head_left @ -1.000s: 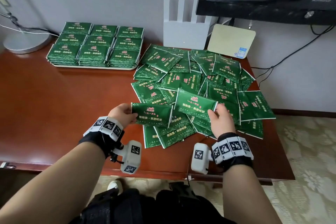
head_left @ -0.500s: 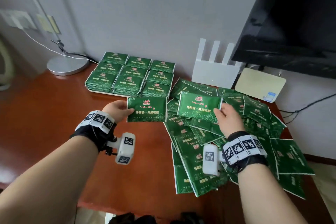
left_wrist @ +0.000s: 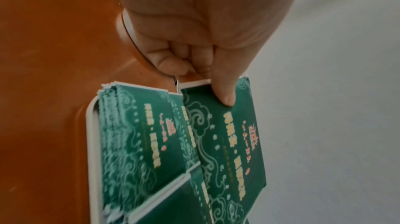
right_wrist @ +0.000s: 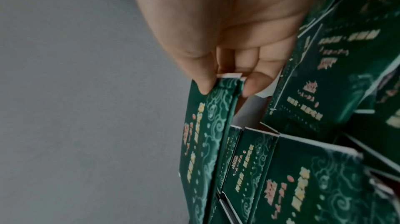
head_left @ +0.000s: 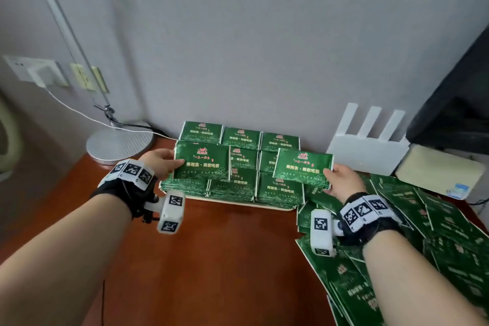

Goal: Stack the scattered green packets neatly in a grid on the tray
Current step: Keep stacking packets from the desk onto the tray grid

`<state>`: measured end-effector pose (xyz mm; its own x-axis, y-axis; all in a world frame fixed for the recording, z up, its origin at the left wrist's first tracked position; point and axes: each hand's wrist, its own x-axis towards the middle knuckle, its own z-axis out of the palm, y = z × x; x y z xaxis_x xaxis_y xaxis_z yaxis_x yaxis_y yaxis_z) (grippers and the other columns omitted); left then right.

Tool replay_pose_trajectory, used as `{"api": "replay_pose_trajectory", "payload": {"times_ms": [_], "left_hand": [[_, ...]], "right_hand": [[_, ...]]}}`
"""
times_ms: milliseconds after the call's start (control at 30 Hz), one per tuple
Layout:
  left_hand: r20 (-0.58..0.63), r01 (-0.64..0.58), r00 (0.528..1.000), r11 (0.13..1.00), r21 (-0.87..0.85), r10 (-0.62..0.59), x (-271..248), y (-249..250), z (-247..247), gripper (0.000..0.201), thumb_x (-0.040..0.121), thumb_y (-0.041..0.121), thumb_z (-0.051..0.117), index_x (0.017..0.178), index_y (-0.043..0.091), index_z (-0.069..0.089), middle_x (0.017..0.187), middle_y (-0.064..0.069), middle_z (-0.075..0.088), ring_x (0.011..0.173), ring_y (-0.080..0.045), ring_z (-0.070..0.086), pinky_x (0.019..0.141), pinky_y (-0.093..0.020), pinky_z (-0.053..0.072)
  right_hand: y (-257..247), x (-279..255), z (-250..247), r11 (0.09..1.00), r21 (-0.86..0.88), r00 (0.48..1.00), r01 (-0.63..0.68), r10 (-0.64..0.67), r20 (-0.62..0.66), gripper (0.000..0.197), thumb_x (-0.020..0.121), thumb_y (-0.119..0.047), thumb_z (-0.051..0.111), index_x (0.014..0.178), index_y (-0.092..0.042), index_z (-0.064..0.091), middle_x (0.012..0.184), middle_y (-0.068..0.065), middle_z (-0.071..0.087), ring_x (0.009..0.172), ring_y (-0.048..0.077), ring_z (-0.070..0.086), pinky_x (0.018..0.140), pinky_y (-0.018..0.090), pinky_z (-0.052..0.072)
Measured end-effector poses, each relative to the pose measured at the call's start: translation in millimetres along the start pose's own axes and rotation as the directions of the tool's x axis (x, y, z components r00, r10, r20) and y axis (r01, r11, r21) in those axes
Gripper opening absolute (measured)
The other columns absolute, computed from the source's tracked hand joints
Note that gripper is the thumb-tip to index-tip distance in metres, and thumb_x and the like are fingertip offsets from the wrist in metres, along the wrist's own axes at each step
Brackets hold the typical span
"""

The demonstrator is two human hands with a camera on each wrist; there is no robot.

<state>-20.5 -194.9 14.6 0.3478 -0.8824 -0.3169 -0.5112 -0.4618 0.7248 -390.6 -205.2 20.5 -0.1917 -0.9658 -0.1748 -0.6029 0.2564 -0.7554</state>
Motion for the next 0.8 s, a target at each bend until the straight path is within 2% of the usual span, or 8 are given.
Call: {"api": "replay_pose_trajectory", "payload": {"times_ms": [100, 167, 300, 400, 467, 567, 700, 800], "left_hand": [[0.019, 0.017, 1.0, 0.999, -0.043, -0.016, 37, -1, -11, 0.02, 0.085, 0.025, 0.065, 0.1, 0.012, 0.064, 0.082, -0.003, 0.065, 0.069, -0.018, 0.057, 0.069, -0.03, 0.05], [0.027, 0.02, 0.999, 0.998, -0.058, -0.018, 58, -4, -14, 0.022, 0.083, 0.023, 0.067, 0.101, 0.01, 0.064, 0.087, -0.005, 0.067, 0.076, -0.021, 0.061, 0.079, -0.034, 0.052], [0.055, 0.023, 0.998, 1.0, 0.015, -0.023, 92, -9, -15, 0.026, 0.085, 0.025, 0.064, 0.108, 0.011, 0.063, 0.096, -0.005, 0.065, 0.076, -0.017, 0.055, 0.07, -0.027, 0.047], [0.083, 0.036, 0.996, 0.997, 0.062, -0.041, 108, -10, -12, 0.031, 0.086, 0.027, 0.063, 0.112, 0.012, 0.061, 0.1, -0.003, 0.063, 0.079, -0.016, 0.054, 0.071, -0.025, 0.043], [0.096, 0.05, 0.994, 0.997, 0.059, -0.056, 117, -12, -10, 0.028, 0.086, 0.028, 0.063, 0.111, 0.013, 0.06, 0.097, -0.001, 0.061, 0.075, -0.013, 0.054, 0.065, -0.023, 0.043], [0.103, 0.043, 0.993, 0.996, 0.075, -0.05, 128, -19, -10, 0.017, 0.088, 0.028, 0.06, 0.102, 0.018, 0.059, 0.082, 0.005, 0.061, 0.067, -0.009, 0.052, 0.062, -0.023, 0.044], [0.11, 0.064, 0.992, 0.998, 0.022, -0.066, 139, -26, -11, 0.007, 0.087, 0.015, 0.061, 0.094, 0.017, 0.058, 0.07, 0.001, 0.057, 0.058, -0.012, 0.049, 0.057, -0.022, 0.044], [0.126, 0.088, 0.989, 0.995, -0.036, -0.083, 141, -25, -12, 0.007, 0.086, 0.011, 0.061, 0.084, 0.016, 0.057, 0.069, -0.002, 0.056, 0.055, -0.014, 0.048, 0.052, -0.022, 0.042]], "right_hand": [[-8, 19, 20, 0.995, 0.007, 0.995, -0.097, 0.097, -0.001, 0.029, 0.096, -0.019, 0.045, 0.112, 0.003, 0.055, 0.09, 0.019, 0.054, 0.063, 0.017, 0.053, 0.06, 0.032, 0.05], [-11, 30, 33, 0.987, 0.053, 0.988, -0.154, 0.155, -0.009, 0.033, 0.096, -0.019, 0.046, 0.124, -0.002, 0.051, 0.082, 0.013, 0.053, 0.059, 0.015, 0.05, 0.056, 0.025, 0.049], [-16, 53, 56, 0.971, 0.114, 0.977, -0.208, 0.213, -0.026, 0.037, 0.095, -0.016, 0.048, 0.13, -0.004, 0.049, 0.066, -0.001, 0.043, 0.057, 0.013, 0.044, 0.063, 0.026, 0.051], [-19, 70, 66, 0.97, 0.105, 0.973, -0.219, 0.224, -0.049, 0.033, 0.095, -0.015, 0.049, 0.126, -0.004, 0.052, 0.083, 0.001, 0.053, 0.064, 0.014, 0.048, 0.057, 0.022, 0.05], [-21, 77, 71, 0.973, 0.053, 0.971, -0.226, 0.23, -0.064, 0.034, 0.095, -0.015, 0.048, 0.126, -0.003, 0.052, 0.104, 0.009, 0.056, 0.075, 0.022, 0.054, 0.07, 0.032, 0.052], [-21, 82, 77, 0.98, -0.024, 0.979, -0.196, 0.194, -0.058, 0.035, 0.092, -0.013, 0.052, 0.125, -0.001, 0.051, 0.114, 0.018, 0.058, 0.091, 0.033, 0.058, 0.09, 0.046, 0.049], [-12, 87, 80, 0.982, -0.013, 0.981, -0.19, 0.19, -0.028, 0.048, 0.088, -0.011, 0.059, 0.132, -0.006, 0.042, 0.118, 0.018, 0.057, 0.081, 0.024, 0.054, 0.083, 0.038, 0.051], [-6, 92, 79, 0.98, -0.016, 0.979, -0.197, 0.196, -0.05, 0.052, 0.087, -0.013, 0.061, 0.134, -0.009, 0.039, 0.122, 0.018, 0.055, 0.076, 0.024, 0.055, 0.085, 0.041, 0.051]]}}
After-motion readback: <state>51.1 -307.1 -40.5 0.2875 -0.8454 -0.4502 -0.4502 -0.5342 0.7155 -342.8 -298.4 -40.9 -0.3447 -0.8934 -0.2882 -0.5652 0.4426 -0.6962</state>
